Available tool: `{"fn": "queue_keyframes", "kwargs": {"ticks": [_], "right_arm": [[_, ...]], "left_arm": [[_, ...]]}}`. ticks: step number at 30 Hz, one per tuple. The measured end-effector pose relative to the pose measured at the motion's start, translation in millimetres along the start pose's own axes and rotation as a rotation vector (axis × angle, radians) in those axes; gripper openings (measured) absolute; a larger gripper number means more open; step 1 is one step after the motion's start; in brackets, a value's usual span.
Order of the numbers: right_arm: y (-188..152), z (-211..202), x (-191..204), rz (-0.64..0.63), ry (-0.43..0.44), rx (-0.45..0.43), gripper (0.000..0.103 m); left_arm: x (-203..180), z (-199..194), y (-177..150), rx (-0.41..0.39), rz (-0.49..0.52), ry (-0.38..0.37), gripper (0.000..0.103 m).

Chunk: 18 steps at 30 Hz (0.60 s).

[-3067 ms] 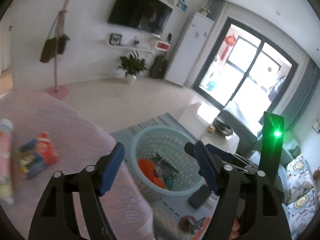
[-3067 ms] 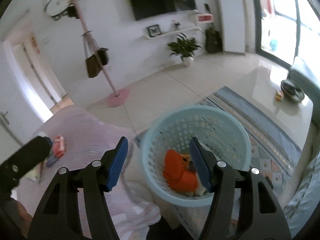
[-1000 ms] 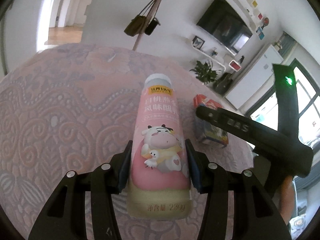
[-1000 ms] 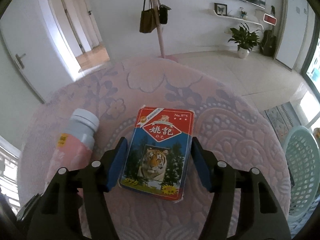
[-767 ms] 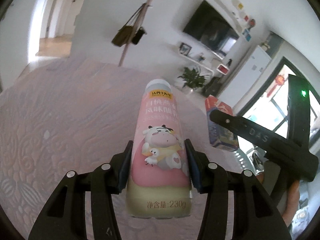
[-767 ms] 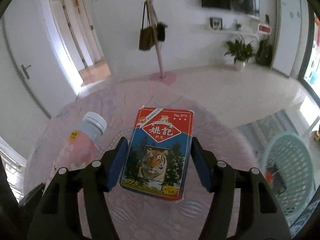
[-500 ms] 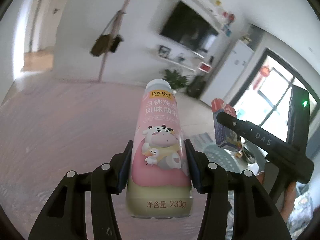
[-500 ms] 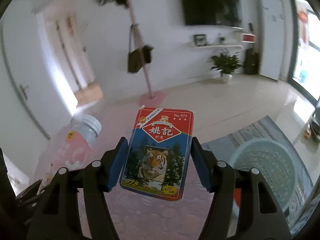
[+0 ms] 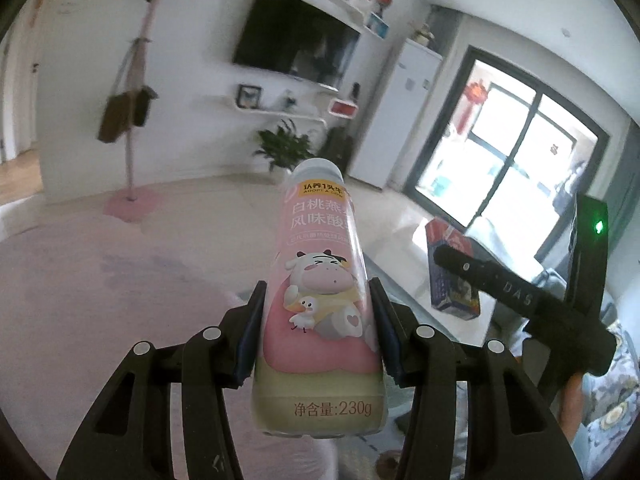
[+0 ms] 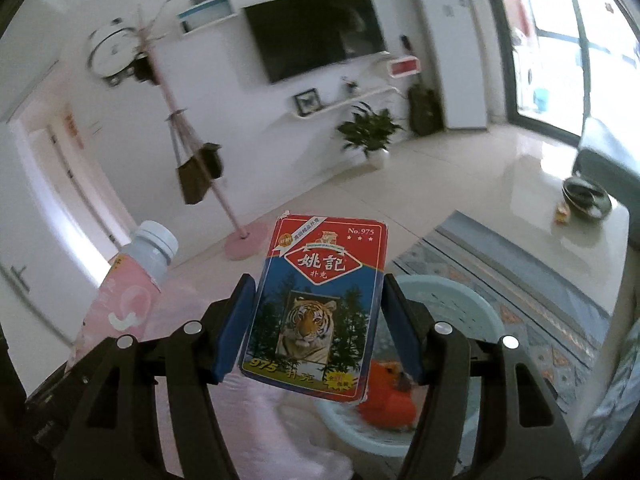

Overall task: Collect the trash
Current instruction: 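Carry yogurt bottle and tiger box over the basket and open both tools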

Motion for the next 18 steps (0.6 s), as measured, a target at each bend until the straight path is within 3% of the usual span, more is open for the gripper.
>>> {"fn": "queue_keyframes", "kwargs": {"ticks": [8, 18], "right_arm": [[-19, 42, -78, 0.118, -0.088, 0.082, 0.061], [-42, 76, -111, 0.165, -0.137, 0.168, 0.063]], "left_arm": [[-32, 70, -16, 0.116, 0.046, -0.021, 0.048], [-29, 127, -30, 0.226, 0.042, -0.018, 0.048]]}}
Point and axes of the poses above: each gripper's, at about its wrist camera, not at the fingertips, and z roughly the way its jaws point, x to its left, y to its top, the point moved 2 cm from there along z, roughly the way its jaws point
